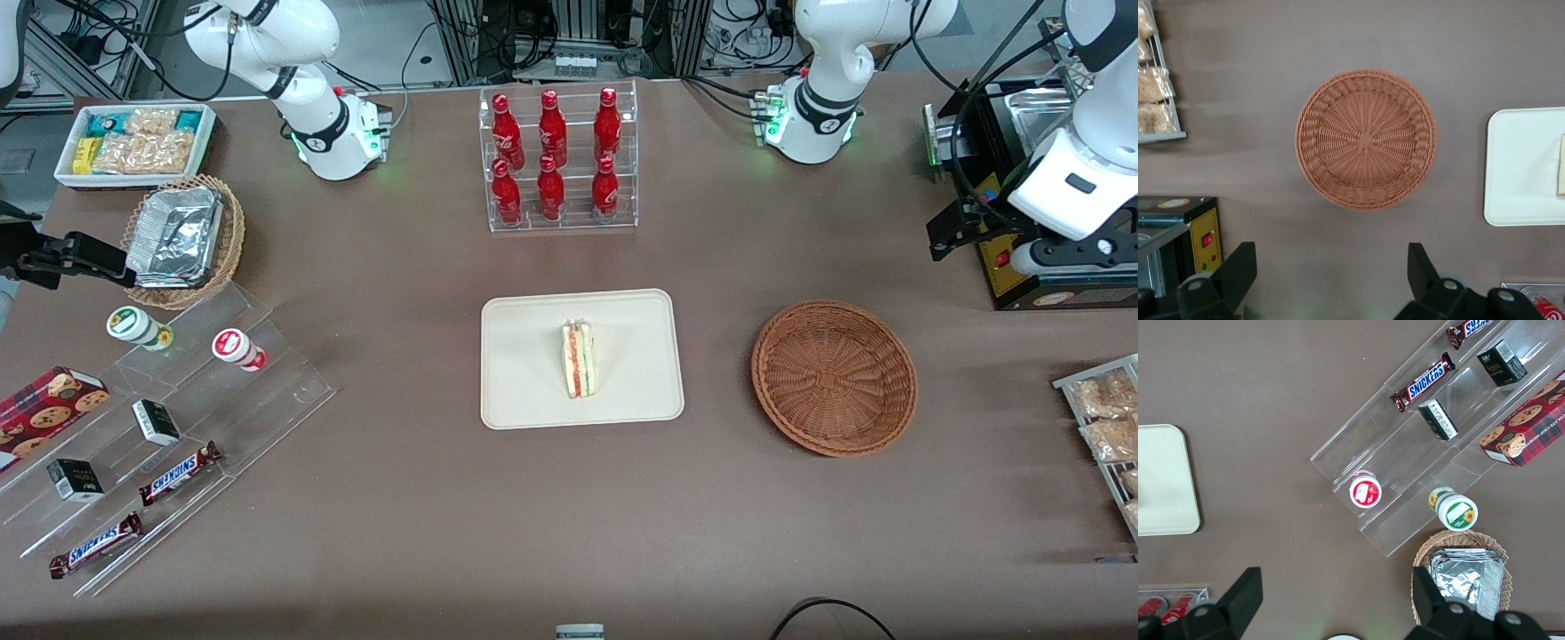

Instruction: Place sandwich from basket to tray

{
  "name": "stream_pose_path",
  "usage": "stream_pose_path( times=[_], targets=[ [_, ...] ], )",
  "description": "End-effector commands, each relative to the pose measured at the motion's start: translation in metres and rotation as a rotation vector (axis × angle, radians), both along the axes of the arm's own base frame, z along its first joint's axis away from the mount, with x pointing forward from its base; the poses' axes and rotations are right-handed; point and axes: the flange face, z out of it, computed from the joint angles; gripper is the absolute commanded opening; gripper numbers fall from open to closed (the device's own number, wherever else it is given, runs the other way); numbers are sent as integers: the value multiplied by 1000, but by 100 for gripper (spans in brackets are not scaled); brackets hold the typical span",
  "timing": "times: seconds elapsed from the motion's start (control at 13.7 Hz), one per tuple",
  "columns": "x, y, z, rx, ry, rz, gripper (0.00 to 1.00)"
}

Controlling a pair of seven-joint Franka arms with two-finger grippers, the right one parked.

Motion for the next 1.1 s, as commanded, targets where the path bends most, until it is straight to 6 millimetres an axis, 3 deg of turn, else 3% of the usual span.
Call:
stream_pose_path(
  times=[0.0,0.51,0.66,1.02],
  targets=[
    [15,-1,16,-11,13,-29,100],
    [32,8,19,-19,-3,-31,100],
    [31,8,19,-93,8,-27,100],
    [26,23,14,-65,48,-71,100]
  ],
)
